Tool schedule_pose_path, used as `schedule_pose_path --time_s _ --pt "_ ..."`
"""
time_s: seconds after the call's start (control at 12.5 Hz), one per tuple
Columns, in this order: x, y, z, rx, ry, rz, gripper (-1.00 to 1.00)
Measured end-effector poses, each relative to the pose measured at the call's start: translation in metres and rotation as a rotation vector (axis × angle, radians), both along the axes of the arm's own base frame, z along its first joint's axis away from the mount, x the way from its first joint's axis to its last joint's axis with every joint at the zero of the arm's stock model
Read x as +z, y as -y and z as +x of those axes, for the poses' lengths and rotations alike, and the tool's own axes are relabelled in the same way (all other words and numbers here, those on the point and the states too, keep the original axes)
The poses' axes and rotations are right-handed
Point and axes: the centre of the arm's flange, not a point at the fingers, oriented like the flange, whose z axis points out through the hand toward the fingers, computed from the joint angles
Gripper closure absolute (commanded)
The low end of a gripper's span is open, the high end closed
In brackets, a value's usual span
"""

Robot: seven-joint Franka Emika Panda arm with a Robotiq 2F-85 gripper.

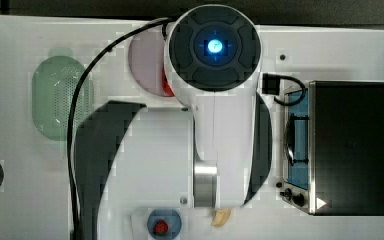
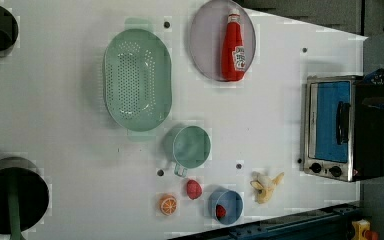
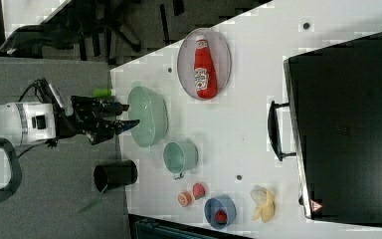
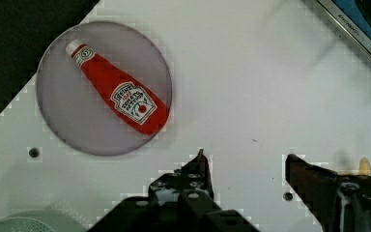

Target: Flap open oven.

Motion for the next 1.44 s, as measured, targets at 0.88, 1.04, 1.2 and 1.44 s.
schedule_pose_path --time_s 0.88,1.04,1.2,1.44 --pt "0.082 0.030 -0.131 -0.081 0.077 0.022 0.09" --pt "0.060 0.033 -0.119 -0.087 0.023 0.016 0.55" --pt "0.043 0.037 -0.114 -0.096 -0.012 0.019 0.65" --pt "0.020 0.046 -0.118 -0.087 -0.050 0.025 0.65"
